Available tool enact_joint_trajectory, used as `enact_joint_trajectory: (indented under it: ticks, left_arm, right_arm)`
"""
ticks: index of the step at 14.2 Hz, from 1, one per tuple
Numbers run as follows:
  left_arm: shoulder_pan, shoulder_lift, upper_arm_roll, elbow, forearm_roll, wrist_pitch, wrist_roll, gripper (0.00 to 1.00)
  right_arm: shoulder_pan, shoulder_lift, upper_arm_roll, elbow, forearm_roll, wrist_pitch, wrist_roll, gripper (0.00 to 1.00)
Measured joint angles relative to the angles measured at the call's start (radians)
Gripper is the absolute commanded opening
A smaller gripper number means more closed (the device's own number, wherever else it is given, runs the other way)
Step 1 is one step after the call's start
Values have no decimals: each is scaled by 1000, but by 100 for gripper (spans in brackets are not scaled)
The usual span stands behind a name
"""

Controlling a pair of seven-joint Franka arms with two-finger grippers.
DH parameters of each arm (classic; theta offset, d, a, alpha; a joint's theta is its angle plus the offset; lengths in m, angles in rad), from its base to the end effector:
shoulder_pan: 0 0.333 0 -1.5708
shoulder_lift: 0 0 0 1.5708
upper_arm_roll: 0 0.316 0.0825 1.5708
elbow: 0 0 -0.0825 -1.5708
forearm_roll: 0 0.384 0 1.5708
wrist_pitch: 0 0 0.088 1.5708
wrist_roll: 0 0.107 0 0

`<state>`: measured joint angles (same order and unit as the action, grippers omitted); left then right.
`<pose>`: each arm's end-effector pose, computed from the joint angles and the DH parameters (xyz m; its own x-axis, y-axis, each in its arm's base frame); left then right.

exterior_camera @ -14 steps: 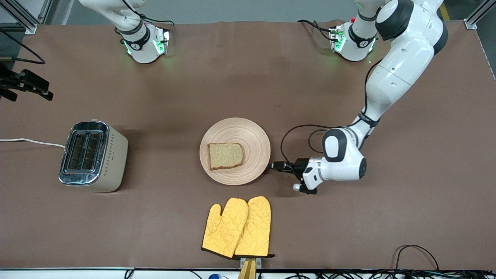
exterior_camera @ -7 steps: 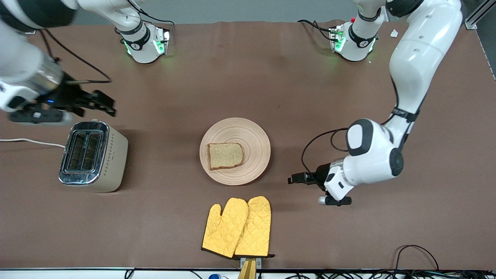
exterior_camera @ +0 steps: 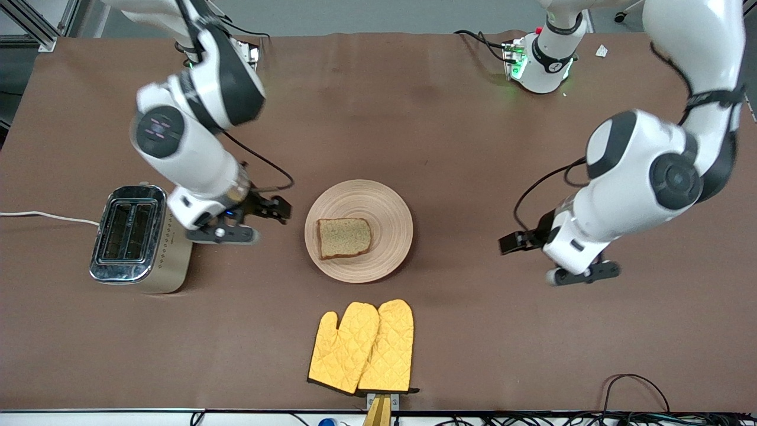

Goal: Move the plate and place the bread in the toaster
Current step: 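Release the plate with the left gripper while the right gripper reaches the bread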

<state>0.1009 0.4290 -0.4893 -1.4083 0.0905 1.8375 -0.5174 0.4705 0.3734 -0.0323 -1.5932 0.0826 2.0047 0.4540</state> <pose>0.6520 -0.1981 0.4844 0.9888 0.1488 -0.0116 0.1491 -0.9818 0.1179 0.6038 0.2912 0.4219 0.9989 -0.0468 0.0053 -0.0463 -0.9962 -0.0743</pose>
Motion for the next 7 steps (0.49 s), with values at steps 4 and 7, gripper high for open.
enact_joint_trajectory:
  ticks: [4,7]
  left_arm:
    - [0,-169,98,-8,43,-84,26,100]
    - [-97,-287,249,-21,35,-220,106,100]
  right_arm:
    - [50,160,0,0,0,154,8,88]
    - [65,242,-1,3,-1,207,8,77]
